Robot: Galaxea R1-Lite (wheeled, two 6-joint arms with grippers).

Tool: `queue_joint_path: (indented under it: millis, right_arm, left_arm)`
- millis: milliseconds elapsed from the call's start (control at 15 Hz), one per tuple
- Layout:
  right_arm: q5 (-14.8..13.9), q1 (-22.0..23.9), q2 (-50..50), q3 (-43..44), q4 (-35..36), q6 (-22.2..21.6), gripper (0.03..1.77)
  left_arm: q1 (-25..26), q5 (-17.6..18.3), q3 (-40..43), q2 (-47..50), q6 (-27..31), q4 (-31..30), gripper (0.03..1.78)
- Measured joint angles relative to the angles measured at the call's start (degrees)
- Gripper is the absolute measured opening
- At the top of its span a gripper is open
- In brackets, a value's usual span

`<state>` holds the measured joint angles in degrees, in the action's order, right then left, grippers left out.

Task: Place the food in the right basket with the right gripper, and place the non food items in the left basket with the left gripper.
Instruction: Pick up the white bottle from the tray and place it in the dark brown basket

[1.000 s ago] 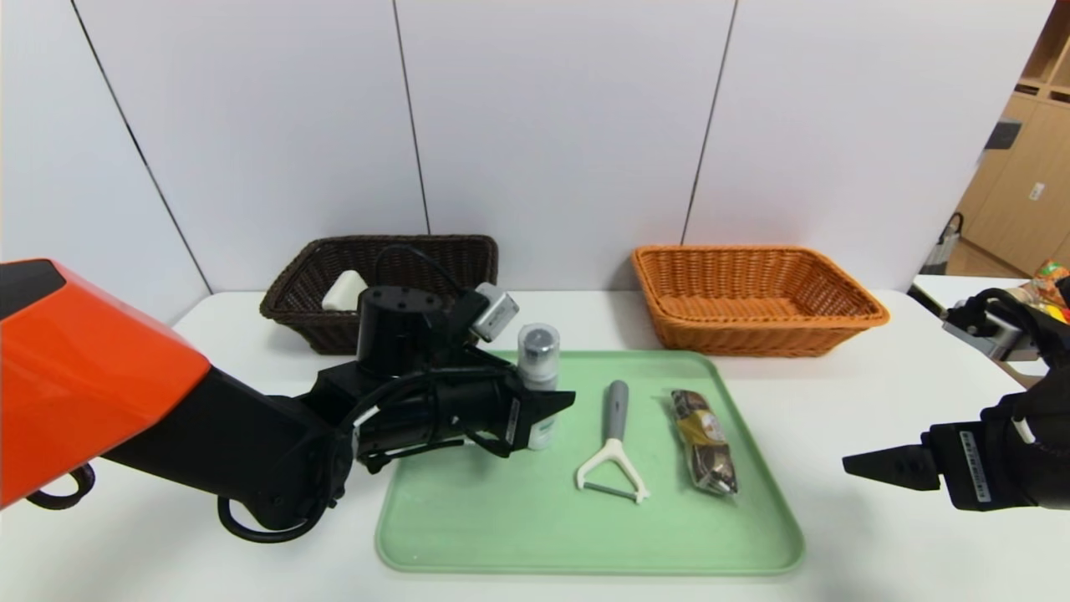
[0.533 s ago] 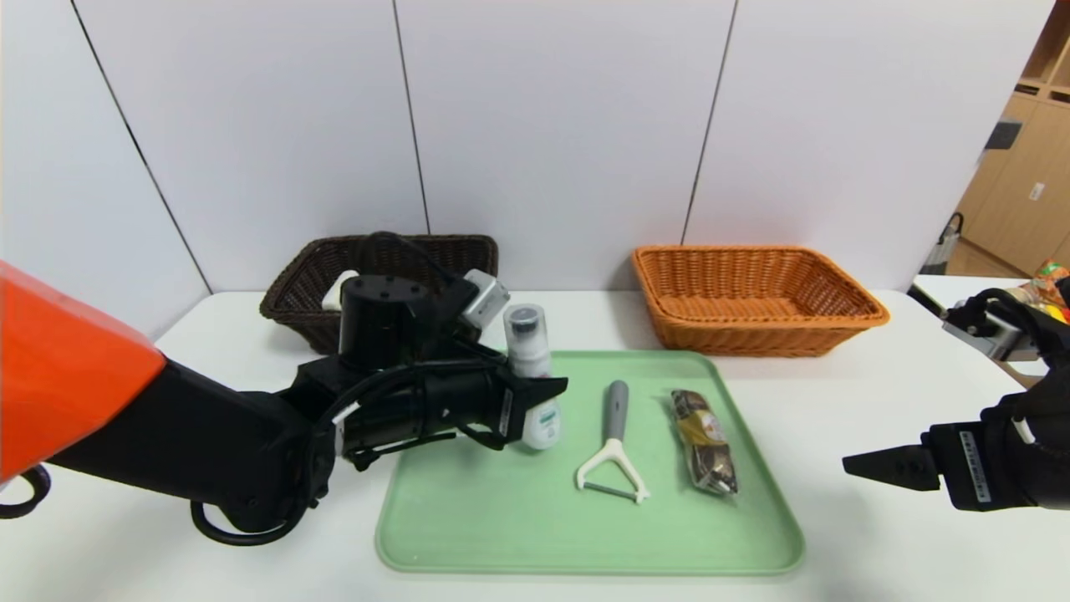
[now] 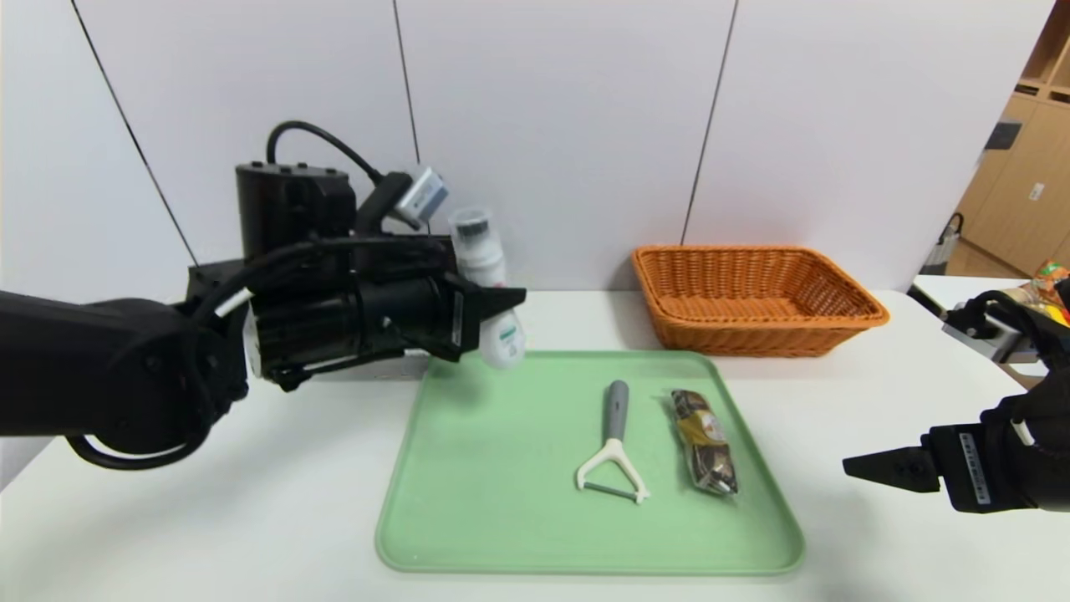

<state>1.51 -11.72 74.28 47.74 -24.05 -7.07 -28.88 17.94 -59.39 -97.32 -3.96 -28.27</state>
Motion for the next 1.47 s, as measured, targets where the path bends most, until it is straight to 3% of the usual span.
queue_joint_path:
  millis: [200,533,1467]
  right_arm:
    - [0.0,-0.1,0.0,0.0,0.0,0.2,1.75]
    - [0.0,-0.4,0.0,0.2,0.0,0.2,1.75]
    - [0.0,-0.5,-0.5,-1.4,-0.1,0.1,1.75]
  left_arm:
    - [6.3,0.0,-7.6,-0.5,3.4,5.1,0.63]
    - [13.4,0.0,-12.5,-5.3,10.9,6.4,0.63]
    - [19.4,0.0,-23.9,-21.2,12.7,5.7,0.63]
